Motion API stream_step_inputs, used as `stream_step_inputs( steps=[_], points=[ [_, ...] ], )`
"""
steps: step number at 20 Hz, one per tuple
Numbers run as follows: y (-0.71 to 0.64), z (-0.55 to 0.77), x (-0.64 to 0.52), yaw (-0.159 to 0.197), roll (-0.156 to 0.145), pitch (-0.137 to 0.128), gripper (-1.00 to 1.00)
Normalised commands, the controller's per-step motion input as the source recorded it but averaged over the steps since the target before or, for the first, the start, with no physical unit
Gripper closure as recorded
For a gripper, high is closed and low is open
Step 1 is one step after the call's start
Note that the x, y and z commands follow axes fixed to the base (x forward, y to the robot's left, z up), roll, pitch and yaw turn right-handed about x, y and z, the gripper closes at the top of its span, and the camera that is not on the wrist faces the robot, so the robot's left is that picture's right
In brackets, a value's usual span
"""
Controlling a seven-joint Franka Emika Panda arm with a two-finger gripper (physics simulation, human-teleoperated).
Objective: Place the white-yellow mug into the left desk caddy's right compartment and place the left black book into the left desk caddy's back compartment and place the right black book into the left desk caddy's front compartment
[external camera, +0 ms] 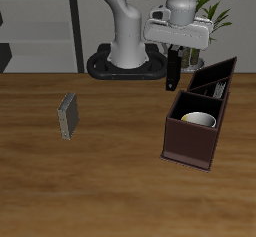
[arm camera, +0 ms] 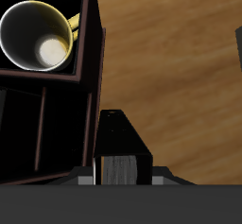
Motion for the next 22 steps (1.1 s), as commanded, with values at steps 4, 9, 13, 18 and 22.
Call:
stream_step_inputs(
  steps=[4,9,13,18,22],
  points=[
    [0.31,0.10,0.18,0.009,0.019,0.017,1.00],
    [0.24,-0.01,0.12,0.000,0.009,0.029,1.00],
    [0.13,0.00,0.14,0.005,0.010,0.006,1.00],
    [0.07,-0.05,0.25,-0.006,-0.001,0.022,1.00],
    [0.03,0.03,0.15,-0.009,-0.020,0.005,1.00]
  ],
)
